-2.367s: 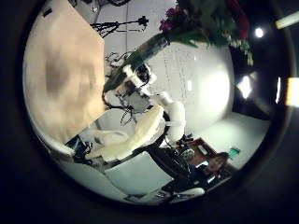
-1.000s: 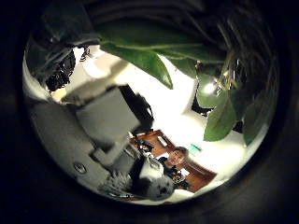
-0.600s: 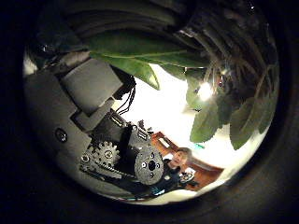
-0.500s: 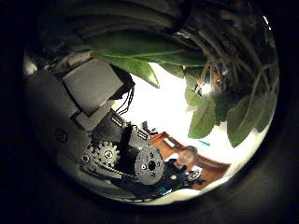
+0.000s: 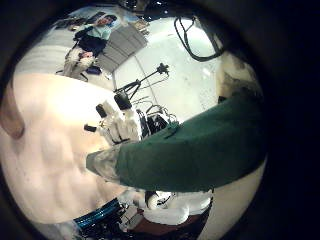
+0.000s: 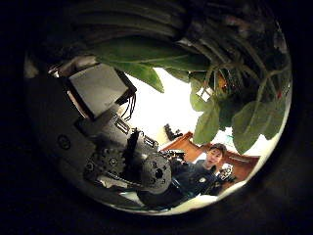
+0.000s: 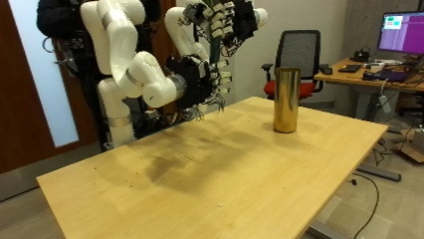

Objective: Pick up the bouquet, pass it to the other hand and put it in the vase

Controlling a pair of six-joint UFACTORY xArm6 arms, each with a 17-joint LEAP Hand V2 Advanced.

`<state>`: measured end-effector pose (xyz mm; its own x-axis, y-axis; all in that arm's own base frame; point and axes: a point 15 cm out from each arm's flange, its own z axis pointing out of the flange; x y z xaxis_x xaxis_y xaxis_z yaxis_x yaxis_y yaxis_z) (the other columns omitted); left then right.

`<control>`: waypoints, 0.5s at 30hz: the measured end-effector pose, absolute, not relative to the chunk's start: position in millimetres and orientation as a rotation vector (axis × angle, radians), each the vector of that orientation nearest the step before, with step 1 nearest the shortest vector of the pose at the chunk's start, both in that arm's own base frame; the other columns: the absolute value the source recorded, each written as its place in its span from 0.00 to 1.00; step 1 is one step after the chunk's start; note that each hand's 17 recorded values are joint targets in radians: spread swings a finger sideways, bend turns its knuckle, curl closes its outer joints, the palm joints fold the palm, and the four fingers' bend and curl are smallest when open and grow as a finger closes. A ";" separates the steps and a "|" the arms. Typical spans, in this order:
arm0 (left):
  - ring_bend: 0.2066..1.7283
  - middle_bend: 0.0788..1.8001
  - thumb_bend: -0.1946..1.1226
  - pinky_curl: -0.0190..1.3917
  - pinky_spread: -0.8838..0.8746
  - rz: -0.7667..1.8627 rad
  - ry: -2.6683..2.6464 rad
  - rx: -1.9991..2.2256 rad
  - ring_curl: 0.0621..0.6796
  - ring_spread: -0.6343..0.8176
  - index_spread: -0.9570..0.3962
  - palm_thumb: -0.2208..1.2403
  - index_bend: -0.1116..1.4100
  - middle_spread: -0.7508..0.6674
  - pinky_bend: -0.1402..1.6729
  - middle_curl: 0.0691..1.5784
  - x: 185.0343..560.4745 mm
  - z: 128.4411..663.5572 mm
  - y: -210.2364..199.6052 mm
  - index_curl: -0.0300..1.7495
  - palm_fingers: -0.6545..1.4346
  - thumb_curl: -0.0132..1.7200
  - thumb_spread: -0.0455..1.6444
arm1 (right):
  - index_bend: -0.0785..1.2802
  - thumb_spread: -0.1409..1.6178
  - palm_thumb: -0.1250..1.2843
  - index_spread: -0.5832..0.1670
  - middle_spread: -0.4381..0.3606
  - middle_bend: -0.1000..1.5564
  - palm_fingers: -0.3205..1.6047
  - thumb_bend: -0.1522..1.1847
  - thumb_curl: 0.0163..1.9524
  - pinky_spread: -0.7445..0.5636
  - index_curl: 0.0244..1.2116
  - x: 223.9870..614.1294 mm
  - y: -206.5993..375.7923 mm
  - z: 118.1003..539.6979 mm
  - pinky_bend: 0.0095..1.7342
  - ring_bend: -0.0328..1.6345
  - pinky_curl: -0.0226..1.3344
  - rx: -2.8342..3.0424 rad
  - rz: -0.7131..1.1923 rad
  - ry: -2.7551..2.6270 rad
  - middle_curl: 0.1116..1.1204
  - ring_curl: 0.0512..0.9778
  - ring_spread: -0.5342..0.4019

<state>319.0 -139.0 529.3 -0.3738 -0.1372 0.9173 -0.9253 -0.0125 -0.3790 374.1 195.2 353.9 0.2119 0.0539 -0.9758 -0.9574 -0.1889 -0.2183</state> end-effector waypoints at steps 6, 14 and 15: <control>0.84 0.61 0.13 0.49 0.20 1.520 -1.619 1.168 0.84 0.16 0.15 0.92 0.44 0.15 0.76 0.64 321.9 551.4 -121.4 0.63 0.80 0.51 0.15 | 0.16 0.62 0.73 0.44 0.68 0.16 0.14 0.10 0.26 0.77 0.19 389.1 187.9 355.2 0.19 0.22 0.30 -1.336 1.081 1.012 0.17 0.20 0.75; 0.83 0.61 0.13 0.49 0.20 1.592 -1.667 1.242 0.83 0.16 0.13 0.92 0.36 0.16 0.74 0.63 329.7 590.6 -91.5 0.74 0.81 0.52 0.14 | 0.18 0.62 0.74 0.48 0.72 0.17 0.15 0.10 0.26 0.77 0.20 400.2 159.6 359.9 0.18 0.21 0.28 -1.274 1.010 1.063 0.16 0.21 0.75; 0.83 0.61 0.13 0.49 0.20 1.600 -1.670 1.250 0.83 0.16 0.13 0.92 0.36 0.16 0.74 0.63 331.5 594.5 -87.1 0.74 0.81 0.52 0.14 | 0.17 0.62 0.74 0.49 0.72 0.17 0.15 0.10 0.26 0.77 0.20 401.2 156.0 359.7 0.18 0.21 0.28 -1.269 1.004 1.069 0.16 0.21 0.75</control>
<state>331.5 -87.1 594.5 -0.4482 -0.2665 0.8533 -0.8639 -0.1161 -0.4901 401.2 156.0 359.7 0.2227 -0.0075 -0.9749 -0.9734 0.0533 -0.2228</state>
